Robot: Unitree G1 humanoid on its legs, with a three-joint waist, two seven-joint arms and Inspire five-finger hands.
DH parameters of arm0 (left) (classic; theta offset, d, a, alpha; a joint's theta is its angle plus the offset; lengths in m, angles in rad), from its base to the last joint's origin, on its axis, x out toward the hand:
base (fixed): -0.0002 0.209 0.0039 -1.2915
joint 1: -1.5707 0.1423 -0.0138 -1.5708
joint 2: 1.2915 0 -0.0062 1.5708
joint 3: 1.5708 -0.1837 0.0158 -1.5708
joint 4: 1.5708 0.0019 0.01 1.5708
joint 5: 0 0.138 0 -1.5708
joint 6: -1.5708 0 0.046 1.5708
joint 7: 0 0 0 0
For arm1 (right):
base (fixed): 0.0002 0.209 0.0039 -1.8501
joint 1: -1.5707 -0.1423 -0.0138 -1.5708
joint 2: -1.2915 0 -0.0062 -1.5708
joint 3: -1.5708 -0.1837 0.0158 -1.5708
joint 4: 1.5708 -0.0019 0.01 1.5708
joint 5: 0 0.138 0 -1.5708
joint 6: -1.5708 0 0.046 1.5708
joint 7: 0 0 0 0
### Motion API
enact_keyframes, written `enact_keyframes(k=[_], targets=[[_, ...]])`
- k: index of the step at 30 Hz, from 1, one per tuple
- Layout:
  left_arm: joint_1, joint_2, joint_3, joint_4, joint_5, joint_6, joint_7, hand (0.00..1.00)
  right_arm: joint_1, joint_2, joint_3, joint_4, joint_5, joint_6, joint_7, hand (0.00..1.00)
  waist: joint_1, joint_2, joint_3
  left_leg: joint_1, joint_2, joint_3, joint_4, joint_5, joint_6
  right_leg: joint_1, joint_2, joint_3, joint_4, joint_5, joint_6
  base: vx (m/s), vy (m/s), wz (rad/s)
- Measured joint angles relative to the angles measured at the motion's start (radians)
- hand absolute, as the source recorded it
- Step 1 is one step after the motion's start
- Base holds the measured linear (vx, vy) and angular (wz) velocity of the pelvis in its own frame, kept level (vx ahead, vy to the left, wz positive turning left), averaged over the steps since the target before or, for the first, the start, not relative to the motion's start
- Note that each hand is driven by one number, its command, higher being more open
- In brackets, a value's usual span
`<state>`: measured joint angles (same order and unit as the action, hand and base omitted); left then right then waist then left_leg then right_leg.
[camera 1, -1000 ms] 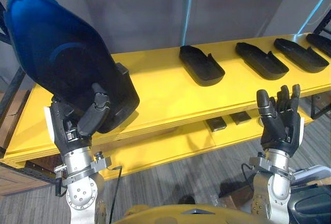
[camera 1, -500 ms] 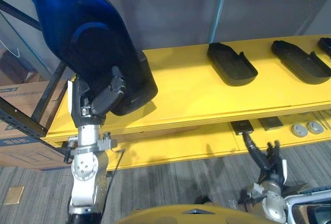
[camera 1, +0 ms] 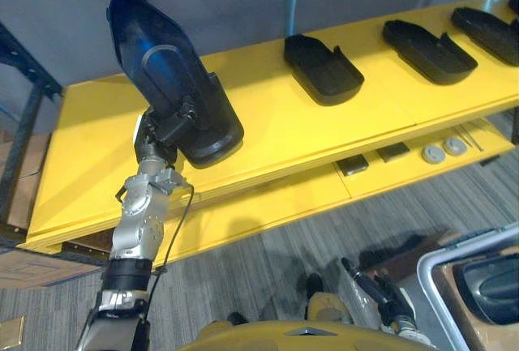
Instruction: Walk over and take three plastic housings, then place them on the shelf
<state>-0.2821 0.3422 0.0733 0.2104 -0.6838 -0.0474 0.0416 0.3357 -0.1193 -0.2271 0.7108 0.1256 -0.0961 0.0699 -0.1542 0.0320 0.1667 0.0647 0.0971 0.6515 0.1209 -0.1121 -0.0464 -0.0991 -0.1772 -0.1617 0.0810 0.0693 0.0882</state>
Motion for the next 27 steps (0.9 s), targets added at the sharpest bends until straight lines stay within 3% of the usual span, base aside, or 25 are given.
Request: enact_keyframes(k=[6, 13, 26, 27], targets=[[-0.135, 0.063, -0.012, 0.068, -0.076, 0.057, -0.012, 0.0, -0.014, 0.0, 0.001, 0.019, 0.002, 0.003, 0.034, 1.0, -0.02, -0.003, 0.058, -0.004, 0.003, 0.002, 0.01, -0.004, 0.0, -0.03, 0.005, 0.032, 0.029, -0.007, -0.01, -0.05, 0.003, -0.13], [-0.188, 0.078, -0.014, 0.097, -0.133, 0.14, -0.033, 0.0, -0.039, 0.001, 0.003, 0.018, 0.048, 0.007, 0.035, 1.0, -0.013, -0.006, 0.101, -0.062, 0.038, 0.003, 0.101, -0.053, -0.002, -0.074, 0.008, 0.049, 0.047, -0.007, -0.01, -0.09, 0.004, -0.06], [-0.388, 0.097, 0.015, 0.15, 0.068, 0.259, 0.001, 0.0, -0.039, 0.01, 0.032, -0.02, 0.1, 0.027, 0.023, 1.0, -0.013, -0.004, 0.157, -0.146, 0.091, -0.016, 0.245, -0.131, 0.007, -0.099, 0.015, 0.043, 0.055, 0.002, 0.004, -0.03, 0.017, 0.01], [-0.404, 0.097, 0.021, 0.154, 0.069, 0.273, 0.003, 1.0, -0.039, 0.01, 0.041, -0.021, 0.122, 0.027, 0.021, 1.0, -0.012, -0.004, 0.162, -0.149, 0.091, -0.016, 0.246, -0.131, 0.007, -0.103, 0.015, 0.043, 0.057, 0.002, 0.004, -0.02, 0.007, 0.03]])
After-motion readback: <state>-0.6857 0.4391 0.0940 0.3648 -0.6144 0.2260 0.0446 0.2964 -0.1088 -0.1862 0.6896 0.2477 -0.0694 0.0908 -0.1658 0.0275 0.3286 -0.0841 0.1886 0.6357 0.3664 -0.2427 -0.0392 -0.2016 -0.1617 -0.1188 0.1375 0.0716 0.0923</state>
